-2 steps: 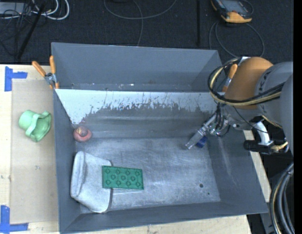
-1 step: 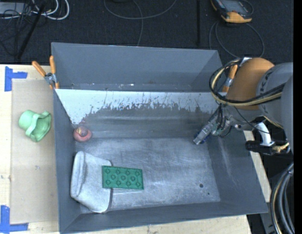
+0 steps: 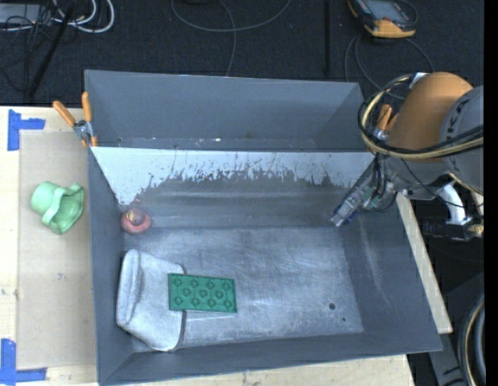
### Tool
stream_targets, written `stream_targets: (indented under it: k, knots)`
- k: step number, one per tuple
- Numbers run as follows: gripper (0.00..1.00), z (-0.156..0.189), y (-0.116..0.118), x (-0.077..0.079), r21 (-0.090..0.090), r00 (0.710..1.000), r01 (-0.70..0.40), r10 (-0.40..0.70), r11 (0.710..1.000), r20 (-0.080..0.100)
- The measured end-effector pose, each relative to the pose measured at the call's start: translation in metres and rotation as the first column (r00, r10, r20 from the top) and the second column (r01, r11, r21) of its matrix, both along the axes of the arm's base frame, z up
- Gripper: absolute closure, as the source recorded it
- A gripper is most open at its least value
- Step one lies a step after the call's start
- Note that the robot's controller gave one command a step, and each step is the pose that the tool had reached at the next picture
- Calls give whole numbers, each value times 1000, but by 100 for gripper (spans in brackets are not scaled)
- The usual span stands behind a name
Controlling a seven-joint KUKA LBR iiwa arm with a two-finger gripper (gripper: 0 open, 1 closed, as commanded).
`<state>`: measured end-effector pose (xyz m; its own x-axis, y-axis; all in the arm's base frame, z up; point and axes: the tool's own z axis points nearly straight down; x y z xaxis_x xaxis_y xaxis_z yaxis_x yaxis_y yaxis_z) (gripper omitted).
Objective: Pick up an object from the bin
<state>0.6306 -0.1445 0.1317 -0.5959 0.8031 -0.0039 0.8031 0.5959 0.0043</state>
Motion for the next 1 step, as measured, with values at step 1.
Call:
stream_targets:
  k: [1]
  knots:
    - [100, 52, 0, 1, 0, 1000, -7, 7, 1000, 0]
